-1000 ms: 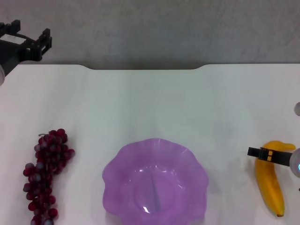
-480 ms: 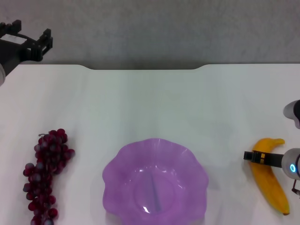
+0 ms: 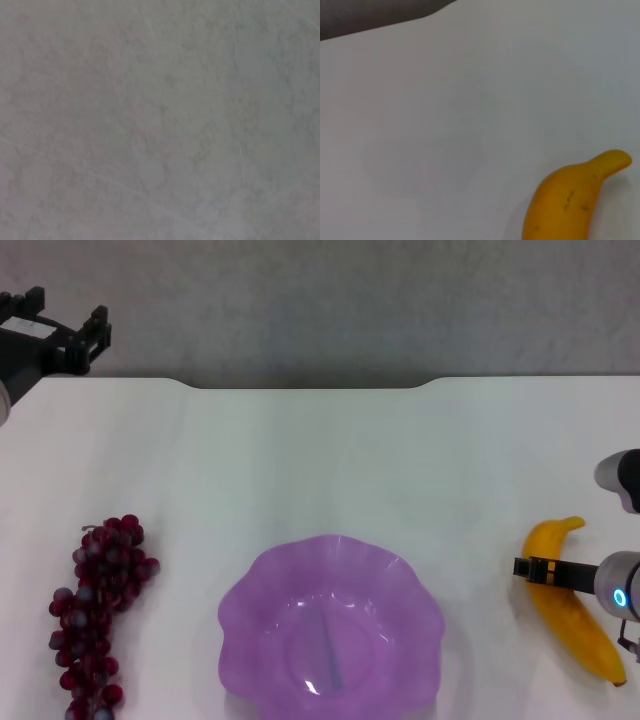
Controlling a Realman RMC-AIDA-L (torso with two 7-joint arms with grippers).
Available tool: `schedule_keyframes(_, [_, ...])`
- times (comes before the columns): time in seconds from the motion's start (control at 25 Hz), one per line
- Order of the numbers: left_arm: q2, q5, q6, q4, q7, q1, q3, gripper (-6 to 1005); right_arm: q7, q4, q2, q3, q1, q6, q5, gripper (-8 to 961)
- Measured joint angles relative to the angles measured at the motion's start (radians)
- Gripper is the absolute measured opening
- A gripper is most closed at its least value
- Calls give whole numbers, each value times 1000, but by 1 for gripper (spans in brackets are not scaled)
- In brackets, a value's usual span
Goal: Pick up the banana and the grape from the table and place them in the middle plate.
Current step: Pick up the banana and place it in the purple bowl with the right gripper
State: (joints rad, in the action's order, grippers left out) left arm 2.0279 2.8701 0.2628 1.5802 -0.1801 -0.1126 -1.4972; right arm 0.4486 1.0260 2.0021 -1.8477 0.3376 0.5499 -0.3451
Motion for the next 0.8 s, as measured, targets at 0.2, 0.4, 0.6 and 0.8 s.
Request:
schedule_keyframes(0.2, [0, -1, 1, 0, -1, 3, 0, 682, -26, 58, 0, 11, -32, -2, 23, 521])
schedule_keyframes(0.4, [0, -7, 1, 3, -1, 5, 2, 681, -125, 235, 0, 70, -101, 23, 64, 528])
schedule_keyframes(0.6, [0, -10, -3, 12, 4, 7, 12, 680, -230, 306, 0, 77, -100, 60, 80, 535])
schedule_keyframes(0.8, [-1, -12, -4, 43, 5, 25, 15, 680, -307, 363, 3, 44, -97, 71, 52, 542])
